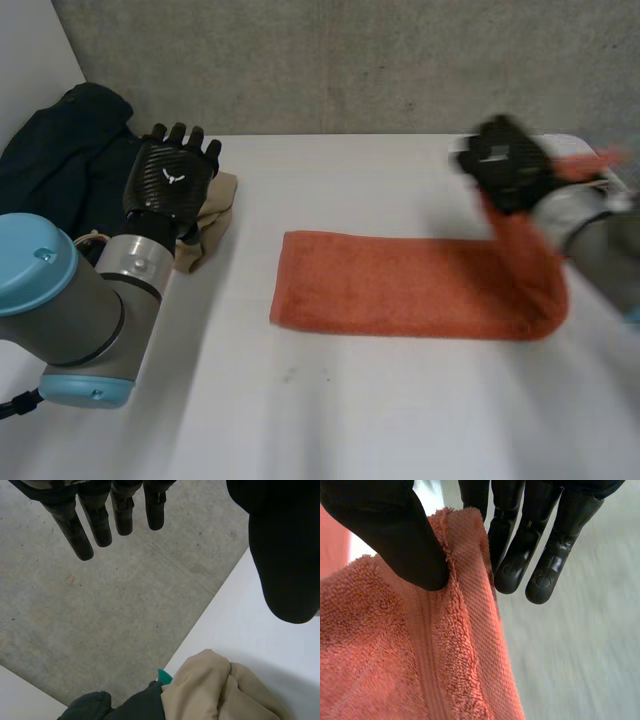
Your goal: Fold the laundry.
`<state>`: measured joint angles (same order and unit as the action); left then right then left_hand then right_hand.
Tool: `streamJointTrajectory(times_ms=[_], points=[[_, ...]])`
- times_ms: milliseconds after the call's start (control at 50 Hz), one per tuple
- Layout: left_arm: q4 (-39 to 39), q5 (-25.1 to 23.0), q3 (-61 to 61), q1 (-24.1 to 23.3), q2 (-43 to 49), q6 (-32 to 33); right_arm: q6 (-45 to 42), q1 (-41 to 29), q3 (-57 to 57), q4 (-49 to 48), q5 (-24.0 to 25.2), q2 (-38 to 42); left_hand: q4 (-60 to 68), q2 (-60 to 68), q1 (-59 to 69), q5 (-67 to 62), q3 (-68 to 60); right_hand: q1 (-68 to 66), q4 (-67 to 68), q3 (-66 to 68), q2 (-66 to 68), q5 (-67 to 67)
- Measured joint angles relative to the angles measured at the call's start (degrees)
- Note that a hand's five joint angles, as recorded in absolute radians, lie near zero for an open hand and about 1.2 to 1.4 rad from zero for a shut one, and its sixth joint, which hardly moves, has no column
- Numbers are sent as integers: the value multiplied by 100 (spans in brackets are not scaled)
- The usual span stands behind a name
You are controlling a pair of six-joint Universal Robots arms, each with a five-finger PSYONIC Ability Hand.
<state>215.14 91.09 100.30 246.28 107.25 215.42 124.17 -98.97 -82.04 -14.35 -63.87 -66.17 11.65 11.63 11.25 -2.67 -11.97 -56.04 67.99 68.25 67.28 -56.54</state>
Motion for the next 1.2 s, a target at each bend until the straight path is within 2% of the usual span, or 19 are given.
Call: streamJointTrajectory(times_ms=[20, 60, 160, 200, 260, 300, 320, 400, 540, 560, 660, 800, 820, 860, 880, 960, 1080, 1160, 1200], points=[[0, 3, 11, -2, -27, 0, -39, -759, 82, -191, 69, 176, 0, 0, 0, 0, 0, 0, 0, 0, 0, -1], [-1, 4, 25, -5, -48, 0, -108, -1392, 169, -383, 126, 434, 0, 0, 0, 0, 0, 0, 0, -1, 0, -19], [1, 5, 53, -32, -63, 0, -478, -2520, 373, -703, 266, 1221, 0, 0, 0, 0, 0, 0, 6, 0, 0, -28], [1, 3, 56, -55, -57, 0, -661, -2804, 420, -760, 302, 1505, -1, 0, 0, 0, 0, 332, -356, -461, -439, 305], [1, -2, 36, -119, -28, -4, -906, -3071, 436, -796, 257, 1824, 0, 0, 0, 0, 0, 2698, -2947, -2965, -2976, 2779], [2, -4, 26, -143, -20, -5, -925, -3092, 431, -797, 241, 1851, 0, 0, 0, 0, 0, 2698, -2947, -2965, -2976, 2779], [4, -7, -5, -212, -4, -9, -898, -3137, 373, -789, 116, 1880, 0, 0, 0, 0, 0, 4325, -5127, -5135, -5109, 4929], [8, -7, -159, -484, 44, -91, -169, -2962, 94, -733, -266, 1470, 0, 0, 0, 0, 0, 4476, -5475, -5620, -5495, 5299], [4, 0, -582, -1079, 257, -498, 2095, -2101, -571, -559, -678, 358, 0, 0, 0, 0, 0, 4476, -5475, -5620, -5495, 5316], [-2, 5, -704, -1224, 372, -602, 2853, -1776, -823, -438, -718, 85, 0, 0, 0, 0, 0, 4476, -5475, -5620, -5495, 5315], [-24, 19, -991, -1557, 721, -766, 3718, -1080, -1339, -116, -718, -205, 0, 0, 0, 0, 0, 4476, -5475, -5620, -5495, 5316], [-56, 73, -1156, -1776, 1024, -792, 2735, -161, -1867, 229, -788, 74, 0, 0, 0, 0, 0, 4466, -5470, -5612, -5479, 5310], [-62, 80, -1145, -1775, 1032, -788, 2475, -84, -1884, 257, -817, 167, 0, 0, 0, 0, 0, 3203, -4213, -4265, -4041, 4073], [-66, 86, -1127, -1770, 1029, -785, 2218, -12, -1882, 282, -858, 260, 0, 0, 0, 0, 0, 3203, -4213, -4265, -4041, 4073], [-71, 90, -1102, -1762, 1018, -783, 2005, 39, -1862, 304, -905, 337, 0, 0, 0, 0, 0, 1135, -1731, -1665, -1459, 1718], [-83, 95, -963, -1709, 912, -776, 1602, 88, -1676, 305, -1120, 458, 0, 0, 0, 0, 0, 603, -104, -143, -173, 307], [-85, 99, -789, -1594, 681, -775, 1503, -248, -1255, 221, -1342, 328, 0, 0, 0, 0, 0, 300, -2, -24, -173, 214], [-75, 143, -585, -1368, 336, -782, 1475, -1327, -546, 176, -1415, 271, 0, 0, 0, 0, 0, 199, -1, -20, -134, 54], [-73, 163, -557, -1322, 287, -783, 1465, -1418, -502, 172, -1409, 289, 0, 0, 0, 0, 0, 199, -1, -20, -134, 54]])
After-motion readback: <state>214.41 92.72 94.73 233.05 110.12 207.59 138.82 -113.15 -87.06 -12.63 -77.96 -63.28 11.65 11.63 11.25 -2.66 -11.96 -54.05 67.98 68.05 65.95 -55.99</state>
